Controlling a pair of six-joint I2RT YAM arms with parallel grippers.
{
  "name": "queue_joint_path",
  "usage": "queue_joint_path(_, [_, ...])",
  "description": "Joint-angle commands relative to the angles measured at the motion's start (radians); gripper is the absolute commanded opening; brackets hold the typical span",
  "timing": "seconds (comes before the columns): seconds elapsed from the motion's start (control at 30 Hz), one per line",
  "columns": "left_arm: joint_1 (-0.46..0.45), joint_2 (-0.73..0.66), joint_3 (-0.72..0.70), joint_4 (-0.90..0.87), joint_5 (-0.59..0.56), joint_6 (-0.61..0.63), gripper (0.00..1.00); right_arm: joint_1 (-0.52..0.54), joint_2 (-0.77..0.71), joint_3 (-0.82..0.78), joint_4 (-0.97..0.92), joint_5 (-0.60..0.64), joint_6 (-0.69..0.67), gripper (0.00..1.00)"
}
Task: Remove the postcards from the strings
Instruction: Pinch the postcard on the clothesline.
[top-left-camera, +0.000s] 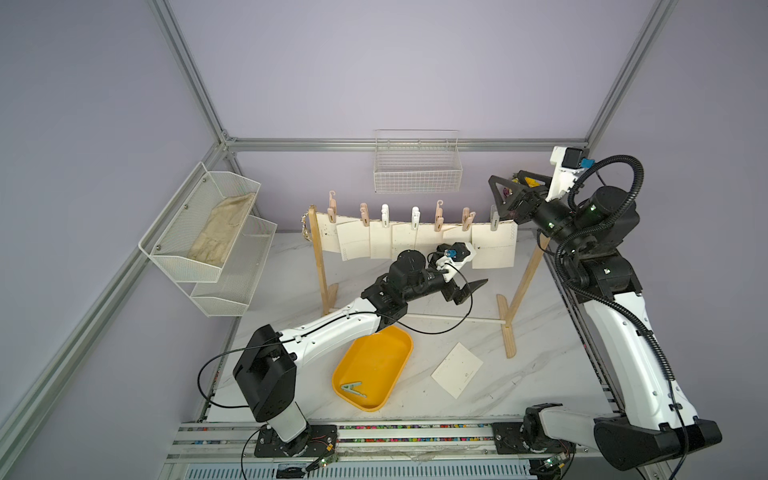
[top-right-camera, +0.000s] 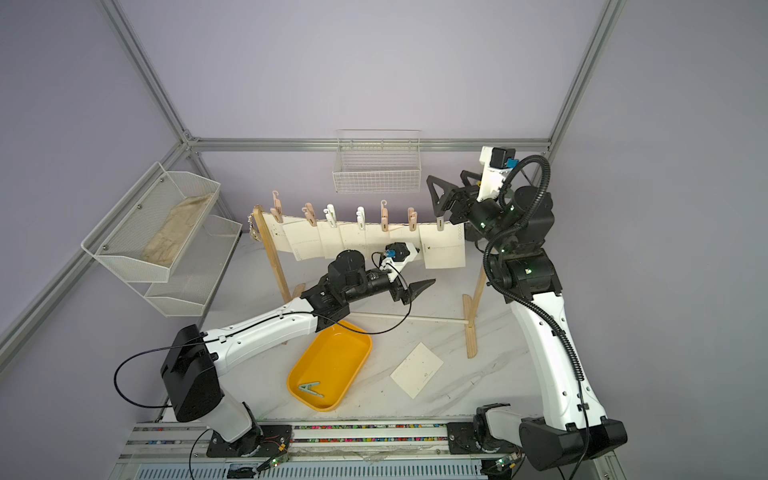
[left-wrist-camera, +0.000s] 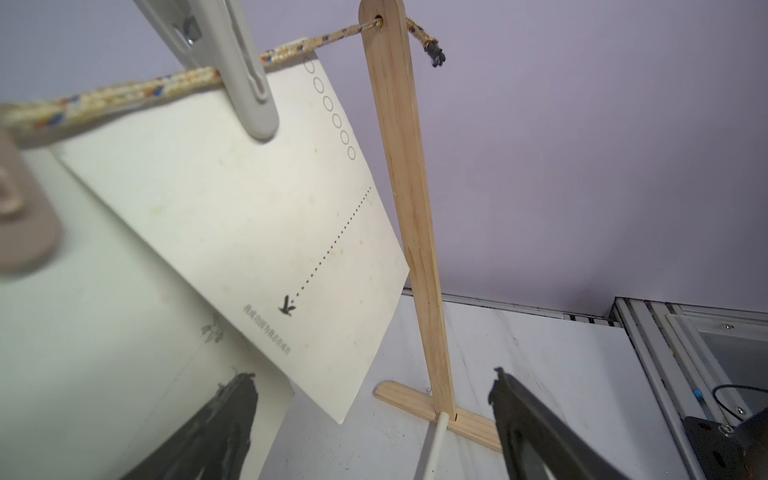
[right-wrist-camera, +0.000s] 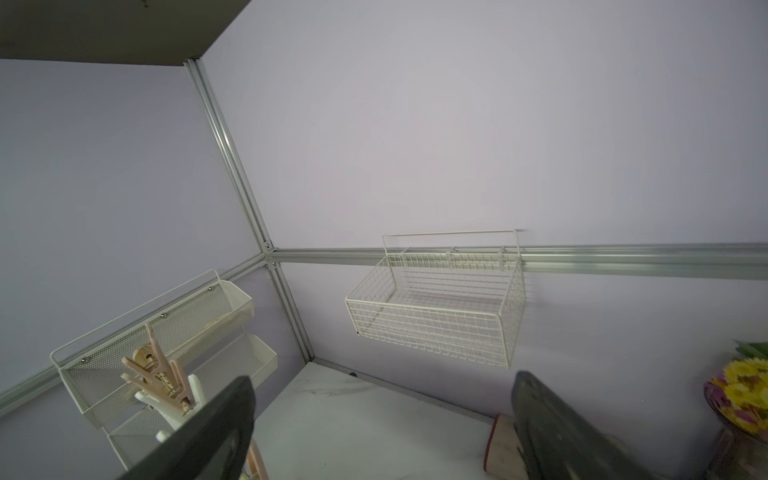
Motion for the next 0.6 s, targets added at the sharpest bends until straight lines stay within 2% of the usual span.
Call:
queue_joint_path(0.0, [0.004, 0.02, 0.08, 0.049, 0.028, -0.014, 0.87, -0.045, -0.008, 0.011, -0.04, -0.1, 0.059, 0.97])
queue_joint_path(0.17, [0.01, 0.043, 0.106, 0.048, 0.093, -0.01, 0.82, -0.073, 0.002, 0.01, -0.062, -0.203, 0.059, 0.97])
queue_joint_path(0.3, [0.019, 0.046, 0.111, 0.05, 0.135, -0.011, 0.73, -0.081, 0.011, 0.024, -0.089, -0.276, 0.033, 0.97])
queue_joint_path(0.57, [0.039, 0.046, 0.097, 0.069, 0.169, -0.034, 0.62, -0.081, 0.023, 0.047, -0.145, -0.32, -0.019, 0.97])
